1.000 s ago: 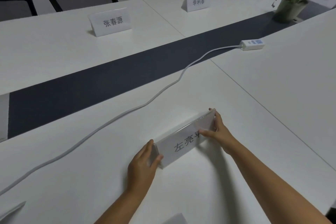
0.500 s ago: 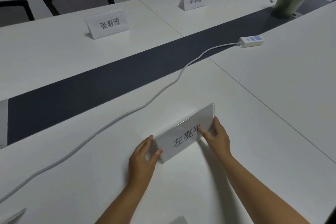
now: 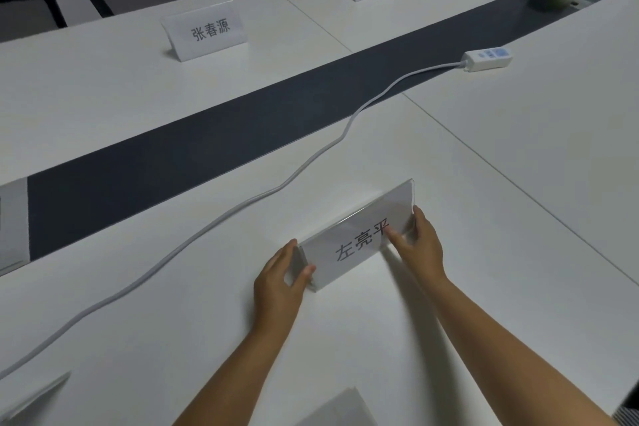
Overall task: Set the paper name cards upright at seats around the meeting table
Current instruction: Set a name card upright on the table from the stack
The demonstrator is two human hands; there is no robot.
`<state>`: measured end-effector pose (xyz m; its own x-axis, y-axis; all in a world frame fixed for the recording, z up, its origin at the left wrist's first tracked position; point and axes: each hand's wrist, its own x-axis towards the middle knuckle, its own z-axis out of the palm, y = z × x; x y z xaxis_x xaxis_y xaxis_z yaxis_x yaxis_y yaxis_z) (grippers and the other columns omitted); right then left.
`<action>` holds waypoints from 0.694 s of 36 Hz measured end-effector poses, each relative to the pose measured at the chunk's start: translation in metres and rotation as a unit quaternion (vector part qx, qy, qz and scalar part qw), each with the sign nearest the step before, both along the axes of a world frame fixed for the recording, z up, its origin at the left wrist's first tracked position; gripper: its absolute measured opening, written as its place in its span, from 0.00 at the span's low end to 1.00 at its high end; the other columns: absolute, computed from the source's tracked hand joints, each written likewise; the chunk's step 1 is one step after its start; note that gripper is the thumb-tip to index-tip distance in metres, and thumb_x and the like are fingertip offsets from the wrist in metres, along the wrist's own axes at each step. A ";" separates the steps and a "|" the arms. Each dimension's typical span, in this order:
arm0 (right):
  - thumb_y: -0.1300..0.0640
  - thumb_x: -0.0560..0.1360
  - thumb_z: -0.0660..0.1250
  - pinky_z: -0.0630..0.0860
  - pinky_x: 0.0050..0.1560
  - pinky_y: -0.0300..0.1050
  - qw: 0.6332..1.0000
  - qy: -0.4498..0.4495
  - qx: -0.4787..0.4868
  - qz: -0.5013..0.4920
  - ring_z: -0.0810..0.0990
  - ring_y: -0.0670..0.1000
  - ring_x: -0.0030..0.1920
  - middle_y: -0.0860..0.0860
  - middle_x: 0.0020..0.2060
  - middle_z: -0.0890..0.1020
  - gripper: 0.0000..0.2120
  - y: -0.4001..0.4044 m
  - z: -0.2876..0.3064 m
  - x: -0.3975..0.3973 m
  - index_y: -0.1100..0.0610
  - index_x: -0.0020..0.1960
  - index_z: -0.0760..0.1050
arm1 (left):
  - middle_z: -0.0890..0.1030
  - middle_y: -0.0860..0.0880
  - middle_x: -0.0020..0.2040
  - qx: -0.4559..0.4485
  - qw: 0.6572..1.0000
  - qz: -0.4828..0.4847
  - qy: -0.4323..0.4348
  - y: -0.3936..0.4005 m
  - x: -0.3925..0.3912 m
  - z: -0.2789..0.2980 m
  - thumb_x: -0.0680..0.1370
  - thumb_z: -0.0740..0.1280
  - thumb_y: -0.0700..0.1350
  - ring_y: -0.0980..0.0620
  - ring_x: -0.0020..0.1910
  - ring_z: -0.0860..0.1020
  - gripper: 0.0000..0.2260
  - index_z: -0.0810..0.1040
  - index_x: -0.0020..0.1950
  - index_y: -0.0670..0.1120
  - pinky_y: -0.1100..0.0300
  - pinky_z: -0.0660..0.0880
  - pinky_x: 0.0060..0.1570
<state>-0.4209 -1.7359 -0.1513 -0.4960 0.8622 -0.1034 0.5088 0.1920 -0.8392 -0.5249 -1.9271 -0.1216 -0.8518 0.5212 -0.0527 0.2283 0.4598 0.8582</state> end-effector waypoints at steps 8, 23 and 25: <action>0.50 0.71 0.66 0.61 0.69 0.50 0.998 -0.017 -0.048 0.021 0.62 0.54 0.71 0.55 0.72 0.61 0.36 -0.016 0.020 0.021 0.57 0.72 0.52 | 0.67 0.46 0.70 -0.026 0.995 -0.012 -0.091 -0.019 0.005 0.017 0.71 0.70 0.42 0.46 0.67 0.68 0.31 0.59 0.71 0.45 0.62 0.63 0.62; 0.39 0.60 0.58 0.69 0.49 0.24 0.912 -0.055 -0.148 0.379 0.77 0.35 0.44 0.44 0.43 0.78 0.31 -0.124 0.060 0.122 0.44 0.62 0.64 | 0.79 0.44 0.56 -0.009 0.971 0.202 -0.126 -0.203 0.092 0.055 0.76 0.62 0.40 0.52 0.54 0.75 0.12 0.76 0.58 0.41 0.66 0.67 0.56; 0.38 0.60 0.57 0.69 0.46 0.24 0.900 -0.065 -0.151 0.403 0.75 0.34 0.43 0.44 0.44 0.77 0.29 -0.133 0.067 0.124 0.38 0.60 0.59 | 0.78 0.43 0.58 0.004 0.958 0.260 -0.121 -0.221 0.113 0.054 0.76 0.61 0.41 0.50 0.56 0.74 0.13 0.74 0.59 0.42 0.60 0.65 0.59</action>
